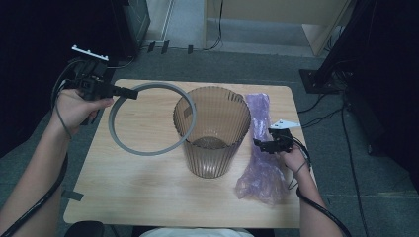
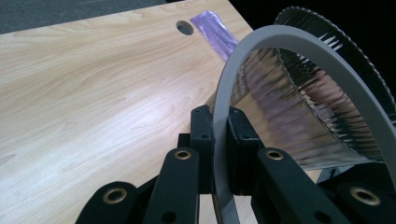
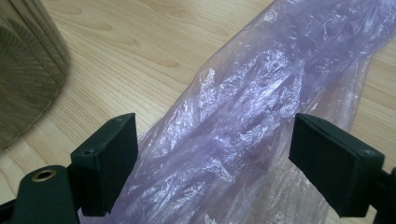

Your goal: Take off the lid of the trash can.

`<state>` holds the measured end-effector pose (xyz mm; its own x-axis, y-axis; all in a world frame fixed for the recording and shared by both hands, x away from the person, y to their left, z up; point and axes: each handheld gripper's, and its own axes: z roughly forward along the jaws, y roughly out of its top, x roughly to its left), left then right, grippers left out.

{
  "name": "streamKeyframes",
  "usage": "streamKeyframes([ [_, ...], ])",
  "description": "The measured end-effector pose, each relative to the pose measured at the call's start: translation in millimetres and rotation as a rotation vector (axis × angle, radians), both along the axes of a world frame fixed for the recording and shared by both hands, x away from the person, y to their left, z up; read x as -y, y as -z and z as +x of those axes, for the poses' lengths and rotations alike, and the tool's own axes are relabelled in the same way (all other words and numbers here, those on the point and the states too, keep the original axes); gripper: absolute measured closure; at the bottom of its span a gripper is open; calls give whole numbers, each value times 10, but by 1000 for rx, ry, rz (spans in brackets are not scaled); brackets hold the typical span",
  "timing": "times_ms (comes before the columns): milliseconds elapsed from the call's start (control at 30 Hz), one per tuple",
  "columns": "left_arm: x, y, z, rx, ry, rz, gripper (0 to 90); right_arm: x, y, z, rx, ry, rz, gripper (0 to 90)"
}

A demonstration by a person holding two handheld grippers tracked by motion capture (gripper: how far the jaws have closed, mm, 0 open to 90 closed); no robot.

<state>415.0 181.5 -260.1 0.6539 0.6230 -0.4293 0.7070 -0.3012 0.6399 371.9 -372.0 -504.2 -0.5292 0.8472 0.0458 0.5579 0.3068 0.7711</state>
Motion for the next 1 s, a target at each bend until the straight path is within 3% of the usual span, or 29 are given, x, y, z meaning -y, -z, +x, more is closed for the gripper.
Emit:
streamKeyframes([
  [367,-208,-4,-53,3,-29,-6,832,-18,8,21,-10,2,10,157],
  [633,-319,12,-80,-8,-40,13,832,-6,-7,28,-11,6,25,158],
  [1000,-539,38,-149,-9,-75,5,832,14,-61,54,16,9,26,160],
])
